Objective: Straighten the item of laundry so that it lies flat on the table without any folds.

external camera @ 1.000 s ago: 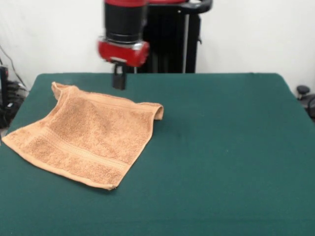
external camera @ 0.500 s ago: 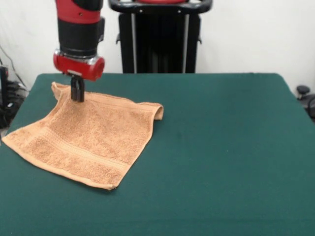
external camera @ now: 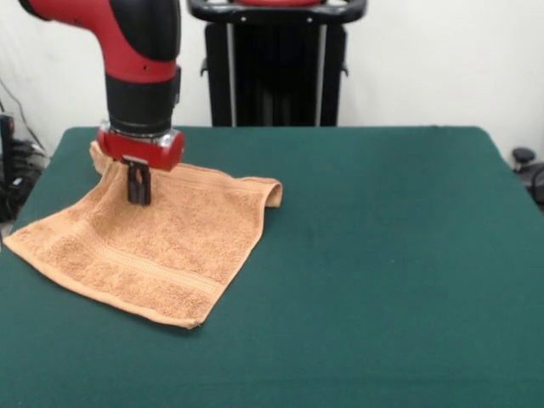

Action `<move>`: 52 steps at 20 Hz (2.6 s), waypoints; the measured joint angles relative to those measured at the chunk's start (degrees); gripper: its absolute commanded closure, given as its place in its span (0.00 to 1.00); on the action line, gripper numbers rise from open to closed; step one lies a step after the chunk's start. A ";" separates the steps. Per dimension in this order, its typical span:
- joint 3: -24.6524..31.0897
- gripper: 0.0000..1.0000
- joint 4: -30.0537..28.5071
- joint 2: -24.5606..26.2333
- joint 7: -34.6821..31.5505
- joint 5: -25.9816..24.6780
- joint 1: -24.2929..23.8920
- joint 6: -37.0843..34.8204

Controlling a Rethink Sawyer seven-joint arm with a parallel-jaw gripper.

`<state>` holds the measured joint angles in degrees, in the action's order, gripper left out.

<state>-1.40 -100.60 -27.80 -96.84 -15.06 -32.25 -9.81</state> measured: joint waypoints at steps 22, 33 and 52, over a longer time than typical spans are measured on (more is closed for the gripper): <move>-0.02 1.00 3.72 2.84 0.00 -3.57 1.79 -0.18; -4.62 1.00 5.76 4.34 0.00 -1.91 7.02 -0.19; -10.11 1.00 7.74 6.69 0.00 7.80 12.27 -2.68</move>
<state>-11.51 -92.86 -21.12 -96.84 -7.26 -19.98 -12.49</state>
